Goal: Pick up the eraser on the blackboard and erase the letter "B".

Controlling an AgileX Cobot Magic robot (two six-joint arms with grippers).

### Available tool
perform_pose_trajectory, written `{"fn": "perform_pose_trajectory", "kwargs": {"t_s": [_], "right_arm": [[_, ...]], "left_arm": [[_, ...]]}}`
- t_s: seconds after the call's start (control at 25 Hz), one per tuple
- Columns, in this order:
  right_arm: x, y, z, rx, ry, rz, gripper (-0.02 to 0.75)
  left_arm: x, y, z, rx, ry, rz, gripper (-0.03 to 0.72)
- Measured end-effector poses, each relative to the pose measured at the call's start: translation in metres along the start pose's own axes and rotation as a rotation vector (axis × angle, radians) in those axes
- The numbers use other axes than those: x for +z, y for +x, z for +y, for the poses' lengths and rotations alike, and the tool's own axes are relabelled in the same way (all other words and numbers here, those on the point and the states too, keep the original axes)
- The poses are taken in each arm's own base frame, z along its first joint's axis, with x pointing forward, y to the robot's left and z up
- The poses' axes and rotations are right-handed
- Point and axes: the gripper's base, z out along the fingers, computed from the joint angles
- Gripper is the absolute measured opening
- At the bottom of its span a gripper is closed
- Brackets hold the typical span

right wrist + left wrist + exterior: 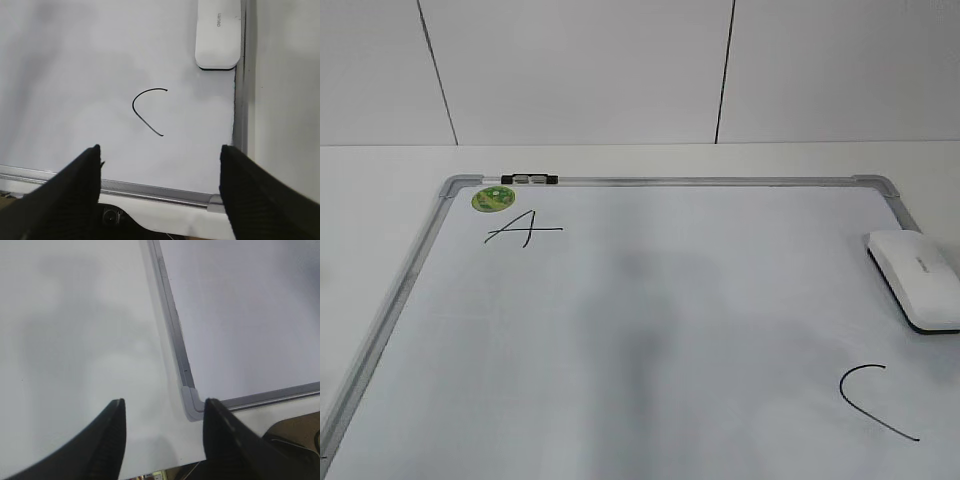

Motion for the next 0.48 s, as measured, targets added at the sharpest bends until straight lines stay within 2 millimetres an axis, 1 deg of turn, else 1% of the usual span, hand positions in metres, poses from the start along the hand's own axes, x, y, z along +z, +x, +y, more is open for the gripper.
{"fn": "perform_pose_trajectory", "kwargs": {"t_s": [0.2,0.36,0.48], "right_arm": [[0.002,0.027,0.002,-0.027,0.002,-0.024,0.588],[0.001,0.049,0.004,-0.044,0.007,-0.074,0.588],[-0.001,0.065,0.006,-0.051,0.001,-0.128,0.587]], "left_arm": [[-0.006,0.036,-0.001,0.006,-0.006,-0.099,0.353],[-0.003,0.052,0.0,0.01,-0.016,-0.195,0.35],[0.004,0.061,0.0,0.011,-0.018,-0.238,0.35]]}}
